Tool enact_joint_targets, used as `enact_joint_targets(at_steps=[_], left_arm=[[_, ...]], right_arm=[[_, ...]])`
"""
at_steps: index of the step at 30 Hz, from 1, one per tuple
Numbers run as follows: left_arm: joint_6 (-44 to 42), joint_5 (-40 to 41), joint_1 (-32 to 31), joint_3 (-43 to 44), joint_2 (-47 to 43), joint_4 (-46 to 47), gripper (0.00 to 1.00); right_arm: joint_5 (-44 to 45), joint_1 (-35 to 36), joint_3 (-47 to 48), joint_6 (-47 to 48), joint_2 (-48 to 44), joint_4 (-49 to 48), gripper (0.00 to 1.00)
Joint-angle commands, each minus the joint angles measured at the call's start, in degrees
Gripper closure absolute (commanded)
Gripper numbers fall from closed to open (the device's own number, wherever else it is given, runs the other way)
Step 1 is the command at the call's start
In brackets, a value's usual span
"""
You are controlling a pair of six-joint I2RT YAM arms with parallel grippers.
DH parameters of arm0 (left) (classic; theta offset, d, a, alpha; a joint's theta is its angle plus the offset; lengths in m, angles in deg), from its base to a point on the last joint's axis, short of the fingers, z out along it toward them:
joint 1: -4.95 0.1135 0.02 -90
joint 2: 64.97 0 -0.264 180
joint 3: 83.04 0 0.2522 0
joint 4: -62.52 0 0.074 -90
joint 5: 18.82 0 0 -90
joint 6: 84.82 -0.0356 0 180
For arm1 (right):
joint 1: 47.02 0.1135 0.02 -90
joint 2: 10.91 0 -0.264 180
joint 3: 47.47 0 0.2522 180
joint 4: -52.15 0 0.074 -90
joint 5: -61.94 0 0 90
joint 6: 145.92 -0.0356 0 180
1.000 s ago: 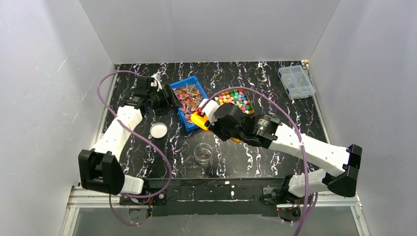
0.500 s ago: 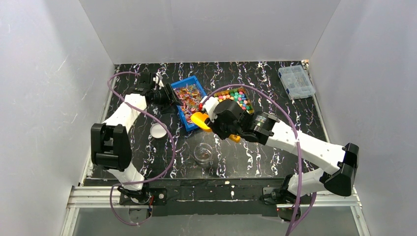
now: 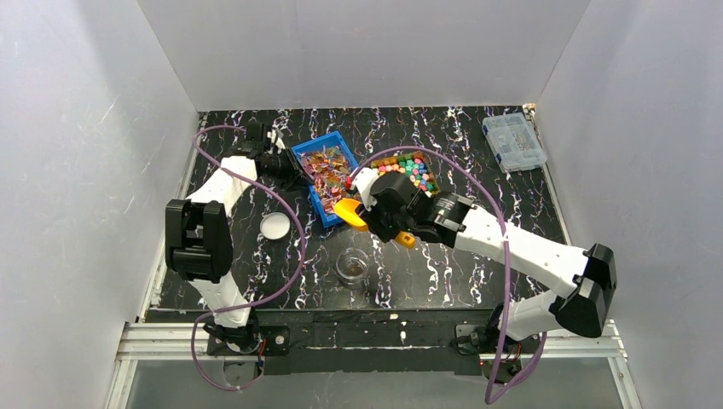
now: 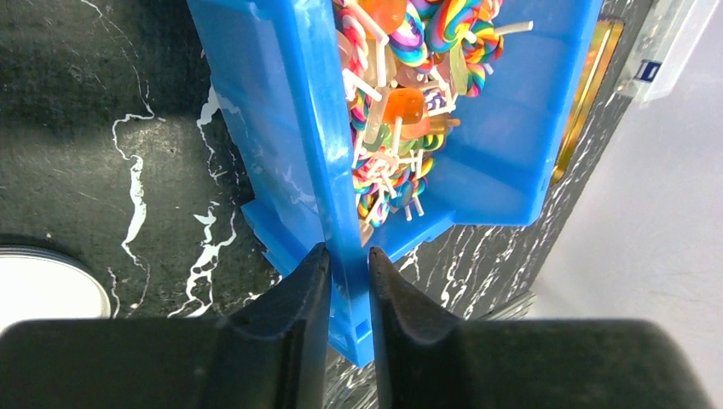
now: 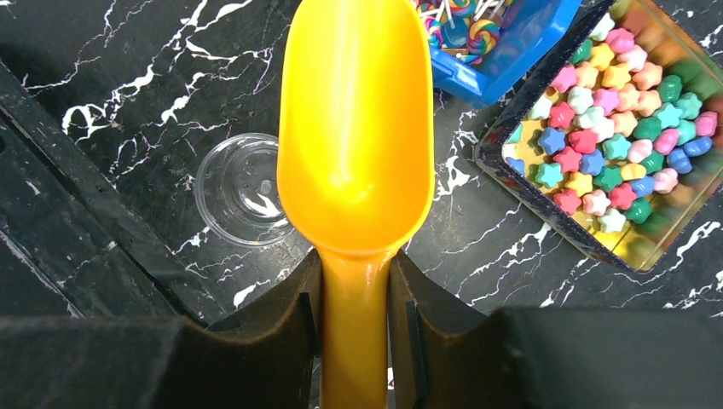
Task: Pack the candies
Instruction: Scoop the fake candies from the storage box.
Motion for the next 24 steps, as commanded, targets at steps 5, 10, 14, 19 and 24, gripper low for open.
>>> enact_joint_targets(at_steps=[5, 10, 14, 19, 24], left_arm=[[3.06, -5.79, -0.11, -4.64, -3.42, 4.46, 0.97], [6.63, -6.88, -0.16, -9.81, -7.35, 7.94, 1.00], [8.99, -7.40, -0.73, -12.62, -9.56, 10.36, 1.00], [9.85, -7.15, -2.46, -13.90, -11.21, 11.01, 1.00], [10.80, -6.28, -4.58, -15.10, -13.18, 11.71, 1.00]], right_arm=[[-0.51, -2.21, 2.74, -0.90, 4.24, 1.04, 0.99], [-1.75, -4.28, 7.22, -0.89, 8.25, 5.54, 0.99], [-2.99, -5.12, 10.37, -0.63, 10.76, 8.28, 0.99], [-3.62, -6.33, 16.54, -0.94, 15.58, 14.76, 0.99], [-4.69, -6.81, 20.02, -0.63, 19.18, 18.79, 0.99]])
